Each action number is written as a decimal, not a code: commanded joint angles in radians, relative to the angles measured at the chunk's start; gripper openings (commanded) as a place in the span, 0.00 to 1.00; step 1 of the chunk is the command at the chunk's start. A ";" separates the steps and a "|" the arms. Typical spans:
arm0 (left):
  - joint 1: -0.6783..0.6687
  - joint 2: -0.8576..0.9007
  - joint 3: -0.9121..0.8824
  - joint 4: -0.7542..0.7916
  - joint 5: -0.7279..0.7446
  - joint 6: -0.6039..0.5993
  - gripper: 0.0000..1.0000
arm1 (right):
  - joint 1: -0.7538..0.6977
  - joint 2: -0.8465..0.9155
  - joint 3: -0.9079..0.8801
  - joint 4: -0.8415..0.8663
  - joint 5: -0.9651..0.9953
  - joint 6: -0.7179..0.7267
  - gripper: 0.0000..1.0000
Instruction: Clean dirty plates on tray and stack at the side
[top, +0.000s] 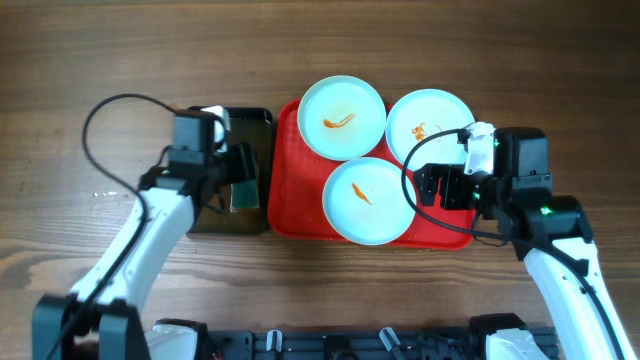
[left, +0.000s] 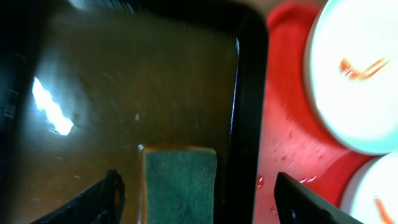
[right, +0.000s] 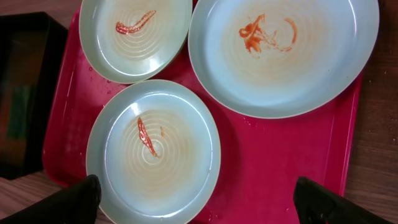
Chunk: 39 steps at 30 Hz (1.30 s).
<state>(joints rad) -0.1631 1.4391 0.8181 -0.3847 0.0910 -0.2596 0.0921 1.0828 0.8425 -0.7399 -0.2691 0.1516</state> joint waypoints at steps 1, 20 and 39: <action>-0.056 0.084 0.010 -0.001 -0.105 0.004 0.74 | 0.002 0.009 0.023 0.004 -0.016 -0.018 0.99; -0.123 0.211 -0.014 -0.059 -0.127 -0.089 0.49 | 0.002 0.009 0.023 0.006 -0.016 -0.018 0.99; -0.123 0.182 -0.013 -0.048 -0.148 -0.089 0.04 | 0.002 0.264 0.019 0.014 0.029 0.087 0.51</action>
<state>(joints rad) -0.2798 1.6344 0.8116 -0.4385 -0.0479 -0.3470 0.0921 1.2572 0.8425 -0.7288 -0.2531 0.1982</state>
